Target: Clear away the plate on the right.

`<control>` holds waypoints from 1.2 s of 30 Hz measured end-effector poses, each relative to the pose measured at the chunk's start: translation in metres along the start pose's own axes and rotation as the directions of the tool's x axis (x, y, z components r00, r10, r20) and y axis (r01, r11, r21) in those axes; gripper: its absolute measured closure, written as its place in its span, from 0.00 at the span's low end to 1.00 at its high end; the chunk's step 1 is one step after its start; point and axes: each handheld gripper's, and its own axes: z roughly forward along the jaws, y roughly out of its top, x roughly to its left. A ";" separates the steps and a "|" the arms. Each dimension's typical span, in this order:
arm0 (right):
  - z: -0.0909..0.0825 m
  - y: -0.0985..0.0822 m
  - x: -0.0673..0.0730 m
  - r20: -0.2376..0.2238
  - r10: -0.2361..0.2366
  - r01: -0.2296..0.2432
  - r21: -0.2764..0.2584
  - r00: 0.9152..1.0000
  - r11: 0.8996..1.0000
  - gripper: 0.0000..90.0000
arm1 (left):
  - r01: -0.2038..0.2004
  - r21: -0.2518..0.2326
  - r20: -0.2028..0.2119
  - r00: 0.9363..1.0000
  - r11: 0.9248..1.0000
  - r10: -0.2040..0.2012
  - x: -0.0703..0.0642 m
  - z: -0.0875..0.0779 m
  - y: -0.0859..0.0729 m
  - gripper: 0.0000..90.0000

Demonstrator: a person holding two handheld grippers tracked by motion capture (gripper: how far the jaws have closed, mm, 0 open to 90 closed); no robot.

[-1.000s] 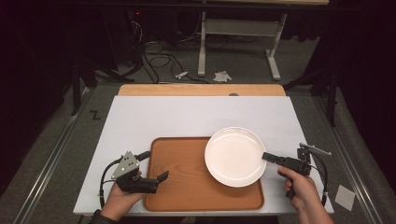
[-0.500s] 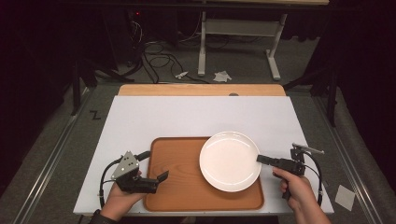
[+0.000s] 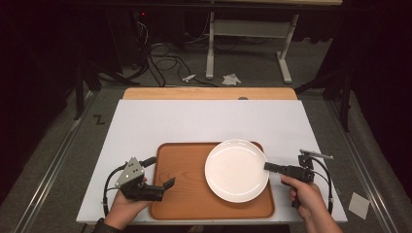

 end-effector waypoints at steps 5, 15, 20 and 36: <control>0.001 0.000 0.000 0.007 -0.004 0.004 0.013 1.000 1.000 0.99 | 0.000 0.000 0.000 1.000 1.000 0.000 0.000 0.000 0.000 0.04; 0.004 -0.001 0.003 0.051 -0.023 0.022 0.027 0.998 0.999 0.99 | -0.001 0.000 0.002 1.000 1.000 0.001 0.000 -0.001 0.000 0.04; 0.007 -0.002 0.005 0.072 -0.046 0.043 0.045 0.996 0.998 0.99 | -0.001 0.000 0.002 1.000 1.000 0.001 0.000 -0.001 0.000 0.04; 0.012 -0.003 0.007 0.171 -0.094 0.083 0.073 0.981 0.994 0.95 | -0.003 0.003 0.004 1.000 1.000 0.003 0.000 -0.001 0.000 0.04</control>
